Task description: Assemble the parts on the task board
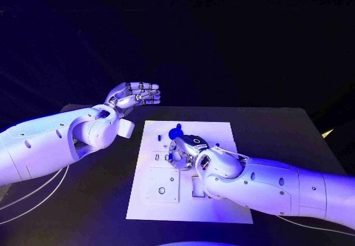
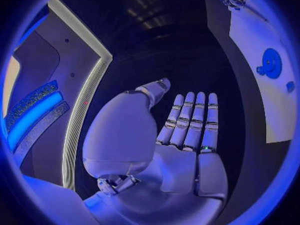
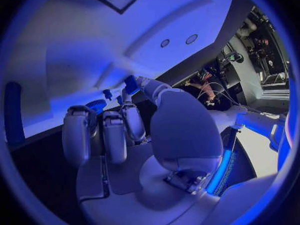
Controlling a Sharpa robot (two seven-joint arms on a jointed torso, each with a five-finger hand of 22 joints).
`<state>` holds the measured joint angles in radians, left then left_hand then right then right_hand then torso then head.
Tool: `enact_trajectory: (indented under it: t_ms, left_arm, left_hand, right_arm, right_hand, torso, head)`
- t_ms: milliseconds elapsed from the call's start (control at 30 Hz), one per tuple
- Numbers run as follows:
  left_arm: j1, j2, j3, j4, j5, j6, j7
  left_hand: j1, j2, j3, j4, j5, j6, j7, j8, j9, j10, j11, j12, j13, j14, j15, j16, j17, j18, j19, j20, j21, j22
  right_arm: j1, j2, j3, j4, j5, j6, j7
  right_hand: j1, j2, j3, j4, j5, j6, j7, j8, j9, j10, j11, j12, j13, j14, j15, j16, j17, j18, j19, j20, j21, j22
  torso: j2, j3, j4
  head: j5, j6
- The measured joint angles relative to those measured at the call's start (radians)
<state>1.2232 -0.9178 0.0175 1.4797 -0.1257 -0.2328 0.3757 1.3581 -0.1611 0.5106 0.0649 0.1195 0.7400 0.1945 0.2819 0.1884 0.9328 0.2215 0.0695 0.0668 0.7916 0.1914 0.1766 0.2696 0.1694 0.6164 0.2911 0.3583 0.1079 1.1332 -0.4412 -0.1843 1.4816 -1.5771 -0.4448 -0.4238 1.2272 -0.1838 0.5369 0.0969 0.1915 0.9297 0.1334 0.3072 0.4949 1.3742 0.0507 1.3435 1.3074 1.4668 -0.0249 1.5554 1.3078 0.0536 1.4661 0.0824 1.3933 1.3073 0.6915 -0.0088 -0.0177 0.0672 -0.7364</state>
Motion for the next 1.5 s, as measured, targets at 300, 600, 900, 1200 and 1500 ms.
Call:
enact_trajectory:
  t_ms: [300,600,900,1200,1500]
  left_arm:
    - [0.0,0.0,0.0,-0.002,0.0,0.002,-0.001]
    - [0.0,0.001,0.0,-0.005,-0.001,0.005,-0.002]
    - [0.0,0.001,0.0,-0.006,-0.001,0.006,-0.004]
    - [0.0,-0.001,-0.001,-0.003,-0.017,0.001,-0.014]
    - [0.0,0.006,-0.001,0.014,-0.1,-0.025,-0.084]
  left_hand:
    - [0.0,0.0,0.0,0.0,0.0,0.0,0.0,0.0,0.0,0.0,0.0,0.0,0.0,0.0,0.0,0.0,0.0,0.0,0.0,0.0,0.0,0.0]
    - [0.0,0.0,0.0,0.0,0.0,0.0,0.0,0.0,0.0,0.0,0.0,0.0,0.0,0.0,0.0,0.0,-0.001,0.0,0.0,0.0,0.0,-0.002]
    - [0.0,0.0,0.0,0.0,0.0,0.0,0.0,0.0,0.0,0.0,0.0,0.0,0.0,0.0,0.0,0.0,-0.001,0.0,0.004,-0.004,0.0,-0.002]
    - [0.0,0.0,-0.007,0.007,0.0,0.0,0.0,0.013,0.004,0.008,-0.008,0.004,0.0,0.045,-0.01,0.005,0.002,0.0,0.076,-0.005,0.036,0.008]
    - [-0.012,0.001,-0.027,0.044,0.0,0.08,0.01,0.088,0.04,0.147,-0.067,0.065,0.026,0.282,-0.089,0.191,0.13,0.0,0.25,-0.073,0.193,0.078]
  right_arm:
    - [-0.002,0.001,-0.001,0.0,0.0,0.0,0.002]
    - [-0.003,0.001,-0.001,0.001,-0.001,-0.001,0.004]
    - [-0.003,-0.002,-0.001,0.011,-0.003,-0.011,0.008]
    - [0.019,-0.067,0.001,0.082,-0.007,-0.065,0.024]
    - [0.112,-0.23,0.013,0.224,0.068,-0.087,0.134]
  right_hand:
    - [-0.014,-0.036,-0.011,0.005,0.0,-0.04,0.017,-0.03,-0.019,-0.017,0.016,-0.014,0.0,-0.002,0.013,0.0,0.0,0.0,-0.003,0.008,-0.013,0.001]
    - [-0.017,-0.047,-0.028,0.017,-0.032,-0.063,0.024,-0.045,-0.033,-0.033,0.025,-0.028,-0.001,-0.002,0.02,0.0,0.0,0.0,-0.005,0.013,-0.022,0.001]
    - [-0.014,-0.051,-0.065,0.031,-0.045,-0.093,0.033,-0.061,-0.047,-0.059,0.032,-0.048,-0.018,-0.002,0.027,0.0,0.0,0.0,-0.009,0.024,-0.035,0.001]
    - [0.062,-0.034,-0.246,0.13,-0.068,-0.124,0.043,-0.075,-0.083,-0.088,0.041,-0.072,-0.05,0.0,0.039,-0.006,0.0,0.0,-0.018,0.033,-0.061,0.0]
    - [0.131,-0.02,-0.265,0.164,-0.069,-0.112,0.038,-0.044,-0.083,-0.092,0.037,-0.064,-0.051,0.0,0.039,-0.011,0.0,0.0,-0.033,0.036,-0.097,0.0]
  torso:
    - [0.0,0.0004,0.0004]
    - [0.0,0.0009,0.0]
    - [0.0,0.001,-0.0001]
    - [-0.001,0.0011,0.0]
    - [-0.006,-0.0005,-0.0019]
  head:
    - [0.0,0.001]
    - [0.0,0.001]
    - [0.0,0.002]
    - [0.006,0.005]
    - [0.006,0.008]
